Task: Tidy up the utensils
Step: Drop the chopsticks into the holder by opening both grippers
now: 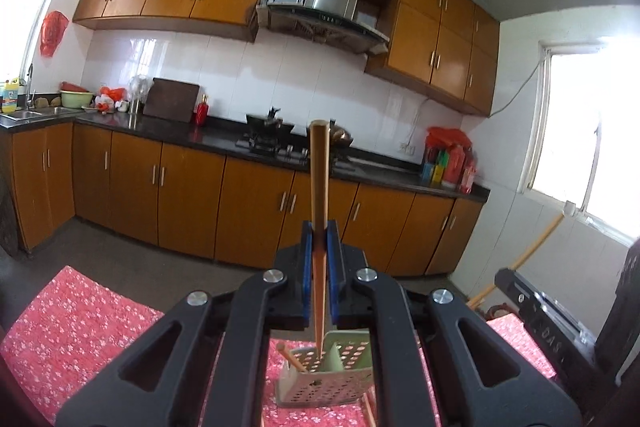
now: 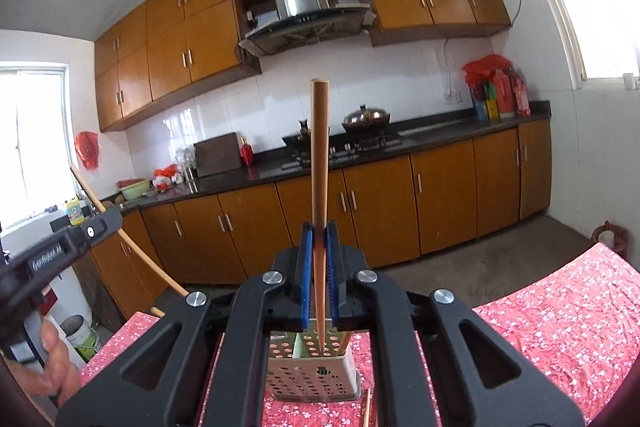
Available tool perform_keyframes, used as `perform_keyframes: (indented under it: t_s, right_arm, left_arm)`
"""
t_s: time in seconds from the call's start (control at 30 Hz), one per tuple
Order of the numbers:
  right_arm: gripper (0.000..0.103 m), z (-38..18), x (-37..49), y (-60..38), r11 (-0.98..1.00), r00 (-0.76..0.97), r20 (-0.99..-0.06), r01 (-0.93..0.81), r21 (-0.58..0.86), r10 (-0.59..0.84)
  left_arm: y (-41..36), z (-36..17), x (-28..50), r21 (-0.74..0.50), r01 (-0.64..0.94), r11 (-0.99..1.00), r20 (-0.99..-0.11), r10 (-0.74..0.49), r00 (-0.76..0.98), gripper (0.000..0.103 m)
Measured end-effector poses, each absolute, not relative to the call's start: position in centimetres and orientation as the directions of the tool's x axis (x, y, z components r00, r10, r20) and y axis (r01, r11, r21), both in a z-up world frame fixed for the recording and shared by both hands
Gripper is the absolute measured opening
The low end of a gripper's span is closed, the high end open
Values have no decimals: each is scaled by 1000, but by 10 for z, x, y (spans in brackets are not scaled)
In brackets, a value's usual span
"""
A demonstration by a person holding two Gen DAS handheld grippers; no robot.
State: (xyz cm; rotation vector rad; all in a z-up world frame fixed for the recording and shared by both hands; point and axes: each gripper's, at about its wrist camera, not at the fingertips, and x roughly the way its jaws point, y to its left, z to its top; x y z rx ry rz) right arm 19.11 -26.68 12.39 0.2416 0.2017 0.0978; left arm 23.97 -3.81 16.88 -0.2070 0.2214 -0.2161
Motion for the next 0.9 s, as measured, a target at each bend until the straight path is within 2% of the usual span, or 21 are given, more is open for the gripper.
perform_keyframes:
  t_s: [0.23,0.3,0.37,0.4,0.43,0.63,0.7,0.8,0.9]
  right_arm:
    - [8,102,212,-261,964,952,-271,-68,258,140]
    - [9,99,212,-262,962,947,-287,-66,265,144]
    - [19,99,210,-263,962,946,-292,-62,265,142]
    - [28,100,208,-263,962,947,-289,-58,265,137]
    - [32,101,204,-265,963,951,-281,-53,263,129]
    - [32,117,178,-275,965,964,-241,-47,258,112]
    - [32,120,167,-281,965,965,-242,-37,260,102]
    - [32,112,150,-291,967,957,-276,-13,253,85]
    - [32,87,139,-302,970,933,-355,35,241,55]
  left_arm:
    - [-46,140,268,-200,173,964,-278,-226,934,8]
    - [-46,137,271,-201,170,965,-290,-224,930,11]
    - [-44,137,271,-201,166,965,-292,-221,931,14]
    - [-43,138,269,-202,165,965,-290,-220,932,15]
    - [-41,139,267,-203,165,965,-286,-219,933,15]
    - [-23,153,243,-225,148,963,-249,-204,947,16]
    - [-9,155,227,-237,142,961,-236,-199,951,20]
    - [4,149,202,-225,119,967,-245,-174,954,22]
    - [19,130,184,-203,91,975,-293,-149,944,22]
